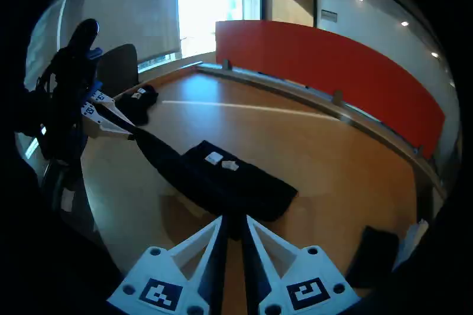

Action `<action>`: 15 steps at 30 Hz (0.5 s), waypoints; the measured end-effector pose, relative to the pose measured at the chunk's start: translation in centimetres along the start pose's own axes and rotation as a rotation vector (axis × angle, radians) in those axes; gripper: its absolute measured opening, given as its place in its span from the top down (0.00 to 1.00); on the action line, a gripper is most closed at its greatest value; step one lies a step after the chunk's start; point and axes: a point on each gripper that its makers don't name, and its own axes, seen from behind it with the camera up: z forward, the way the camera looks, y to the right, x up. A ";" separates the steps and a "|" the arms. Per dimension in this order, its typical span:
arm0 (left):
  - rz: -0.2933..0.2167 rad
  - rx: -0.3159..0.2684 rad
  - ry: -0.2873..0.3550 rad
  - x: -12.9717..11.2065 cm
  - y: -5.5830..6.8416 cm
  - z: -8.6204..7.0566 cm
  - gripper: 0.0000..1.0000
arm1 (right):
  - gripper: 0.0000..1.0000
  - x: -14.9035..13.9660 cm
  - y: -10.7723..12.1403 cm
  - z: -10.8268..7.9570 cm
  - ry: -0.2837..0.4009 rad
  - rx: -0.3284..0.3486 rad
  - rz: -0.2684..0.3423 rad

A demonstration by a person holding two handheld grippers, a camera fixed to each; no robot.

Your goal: Fold towel

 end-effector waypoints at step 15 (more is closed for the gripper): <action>0.005 -0.005 -0.007 -0.2 0.5 -0.8 0.80 | 0.86 0.2 -0.8 -1.0 -0.002 0.009 -0.007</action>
